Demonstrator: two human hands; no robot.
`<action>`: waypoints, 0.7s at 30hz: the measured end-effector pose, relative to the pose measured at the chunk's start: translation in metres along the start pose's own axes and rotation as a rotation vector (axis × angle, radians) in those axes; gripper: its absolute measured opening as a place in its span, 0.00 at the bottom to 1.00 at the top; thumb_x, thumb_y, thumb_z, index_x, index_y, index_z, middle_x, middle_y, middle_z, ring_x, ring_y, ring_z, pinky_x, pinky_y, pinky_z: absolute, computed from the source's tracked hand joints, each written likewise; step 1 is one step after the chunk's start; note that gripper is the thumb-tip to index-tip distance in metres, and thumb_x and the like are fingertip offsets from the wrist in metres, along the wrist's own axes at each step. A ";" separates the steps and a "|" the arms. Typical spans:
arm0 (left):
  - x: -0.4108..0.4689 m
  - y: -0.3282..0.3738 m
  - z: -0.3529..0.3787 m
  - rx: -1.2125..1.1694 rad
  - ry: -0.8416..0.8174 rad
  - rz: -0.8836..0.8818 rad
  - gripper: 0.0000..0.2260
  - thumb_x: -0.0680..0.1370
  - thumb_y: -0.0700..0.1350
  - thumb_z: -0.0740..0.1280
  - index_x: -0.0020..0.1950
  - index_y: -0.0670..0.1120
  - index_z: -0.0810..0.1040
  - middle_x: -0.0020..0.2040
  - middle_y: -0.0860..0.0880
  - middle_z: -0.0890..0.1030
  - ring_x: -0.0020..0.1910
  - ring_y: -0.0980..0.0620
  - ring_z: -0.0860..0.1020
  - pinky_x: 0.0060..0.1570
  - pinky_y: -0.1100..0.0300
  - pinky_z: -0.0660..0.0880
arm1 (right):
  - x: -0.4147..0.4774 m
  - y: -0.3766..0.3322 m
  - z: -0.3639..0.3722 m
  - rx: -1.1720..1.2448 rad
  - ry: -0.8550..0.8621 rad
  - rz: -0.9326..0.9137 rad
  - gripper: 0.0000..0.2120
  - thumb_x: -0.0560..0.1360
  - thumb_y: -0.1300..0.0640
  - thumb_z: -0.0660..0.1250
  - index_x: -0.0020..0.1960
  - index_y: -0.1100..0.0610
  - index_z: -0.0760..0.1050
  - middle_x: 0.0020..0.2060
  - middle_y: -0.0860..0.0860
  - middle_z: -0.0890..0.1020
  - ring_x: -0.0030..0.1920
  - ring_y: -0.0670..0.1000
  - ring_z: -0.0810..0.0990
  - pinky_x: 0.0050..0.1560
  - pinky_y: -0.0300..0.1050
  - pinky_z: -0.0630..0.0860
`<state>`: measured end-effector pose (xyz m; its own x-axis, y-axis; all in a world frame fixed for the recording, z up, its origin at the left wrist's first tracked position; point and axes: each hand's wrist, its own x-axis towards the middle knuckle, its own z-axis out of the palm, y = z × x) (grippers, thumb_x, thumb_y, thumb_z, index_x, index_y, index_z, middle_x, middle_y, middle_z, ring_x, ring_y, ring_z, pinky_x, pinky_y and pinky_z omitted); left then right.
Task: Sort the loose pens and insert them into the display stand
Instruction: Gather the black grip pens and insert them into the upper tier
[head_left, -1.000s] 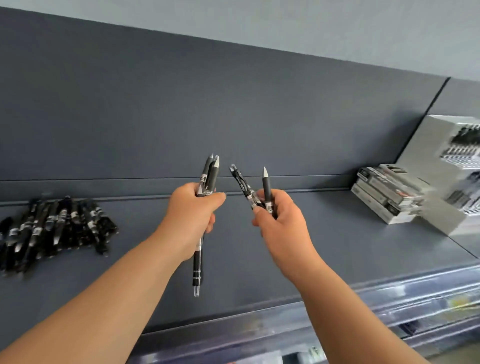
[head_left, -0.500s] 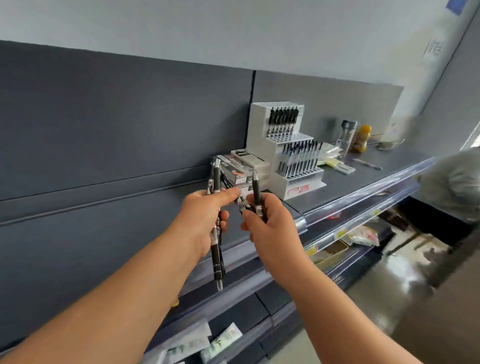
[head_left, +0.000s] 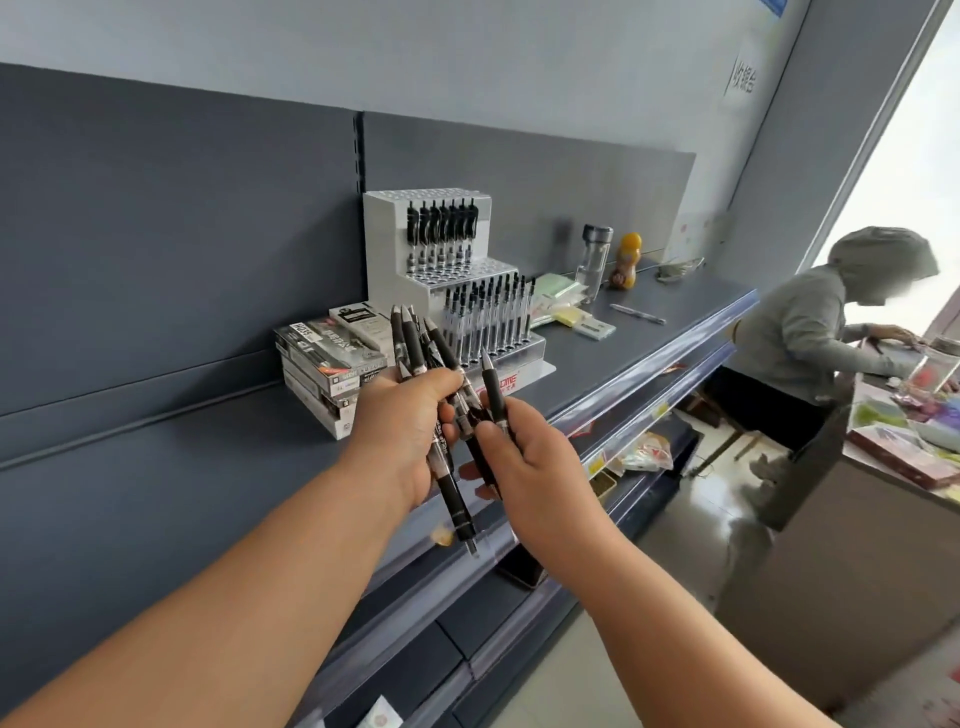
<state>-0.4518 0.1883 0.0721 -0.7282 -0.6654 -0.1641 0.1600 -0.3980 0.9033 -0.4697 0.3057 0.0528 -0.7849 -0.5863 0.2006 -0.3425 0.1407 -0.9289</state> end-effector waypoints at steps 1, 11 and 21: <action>0.009 0.000 0.005 -0.008 -0.003 0.014 0.07 0.73 0.35 0.69 0.41 0.44 0.73 0.31 0.47 0.73 0.22 0.58 0.68 0.18 0.68 0.64 | 0.011 0.004 -0.003 0.006 -0.012 0.007 0.08 0.81 0.55 0.57 0.54 0.46 0.74 0.45 0.47 0.82 0.43 0.47 0.82 0.46 0.49 0.81; 0.114 0.047 0.036 0.049 0.037 0.274 0.09 0.74 0.35 0.70 0.41 0.46 0.73 0.28 0.51 0.72 0.23 0.57 0.67 0.19 0.66 0.64 | 0.152 0.019 -0.037 -0.274 0.029 0.040 0.11 0.81 0.50 0.55 0.63 0.47 0.65 0.36 0.50 0.78 0.30 0.47 0.73 0.32 0.42 0.70; 0.174 0.077 0.056 0.131 0.141 0.394 0.07 0.73 0.37 0.71 0.42 0.47 0.74 0.27 0.53 0.74 0.24 0.56 0.68 0.29 0.59 0.64 | 0.251 0.005 -0.087 -0.156 -0.134 -0.155 0.10 0.80 0.53 0.60 0.53 0.59 0.73 0.34 0.52 0.71 0.29 0.51 0.74 0.31 0.50 0.71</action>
<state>-0.6035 0.0773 0.1352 -0.5292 -0.8336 0.1585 0.3149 -0.0195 0.9489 -0.7133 0.2282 0.1252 -0.6452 -0.7092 0.2844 -0.5372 0.1563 -0.8289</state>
